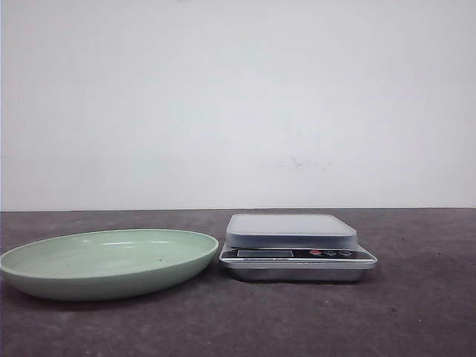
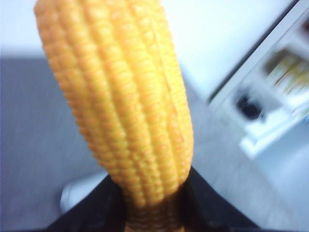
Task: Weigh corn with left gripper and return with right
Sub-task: 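Lift the corn with the left gripper and carry it over the scale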
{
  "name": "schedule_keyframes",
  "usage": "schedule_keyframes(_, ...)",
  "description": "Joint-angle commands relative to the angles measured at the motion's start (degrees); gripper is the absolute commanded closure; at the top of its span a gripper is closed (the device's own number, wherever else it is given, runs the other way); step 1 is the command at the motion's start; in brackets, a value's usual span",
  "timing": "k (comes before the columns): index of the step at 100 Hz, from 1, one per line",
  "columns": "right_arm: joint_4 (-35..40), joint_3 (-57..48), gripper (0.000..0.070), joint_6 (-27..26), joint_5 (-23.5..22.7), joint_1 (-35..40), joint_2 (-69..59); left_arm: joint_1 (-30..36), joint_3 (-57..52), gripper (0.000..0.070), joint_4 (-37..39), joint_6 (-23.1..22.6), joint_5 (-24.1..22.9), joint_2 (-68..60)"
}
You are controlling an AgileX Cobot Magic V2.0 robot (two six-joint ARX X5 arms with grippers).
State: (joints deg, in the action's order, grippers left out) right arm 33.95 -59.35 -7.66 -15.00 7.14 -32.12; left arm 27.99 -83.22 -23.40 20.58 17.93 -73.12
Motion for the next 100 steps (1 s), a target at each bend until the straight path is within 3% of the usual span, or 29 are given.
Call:
schedule_keyframes(1, -0.4, -0.7, 0.0004, 0.5, 0.0, 0.2, -0.3, 0.3, -1.5, 0.0696, 2.3, 1.4, 0.1, -0.8)
schedule_keyframes(27, -0.4, -0.7, 0.0004, -0.7, 0.0, 0.2, -0.3, 1.8, -1.6, 0.0696, 3.5, 4.6, 0.1, -4.8)
schedule_keyframes(49, -0.2, -0.7, 0.0004, -0.9, 0.0, 0.8, -0.3, 4.6, -1.6, 0.0695, 2.3, 4.7, 0.1, -15.6)
schedule_keyframes(60, 0.9, -0.7, 0.0004, -0.9, 0.0, 1.4, -0.3, 5.7, -1.6, 0.0695, 0.6, 7.3, 0.2, -21.8)
schedule_keyframes(79, 3.5, -0.7, 0.0004, -0.9, 0.0, 1.4, -0.3, 7.2, -1.6, 0.0696, -0.2, 11.9, 5.7, -31.2)
schedule_keyframes(100, 6.2, -0.7, 0.0004, -0.9, 0.0, 1.4, -0.3, 9.4, -1.6, 0.0696, -0.2, 12.3, 5.6, -37.9)
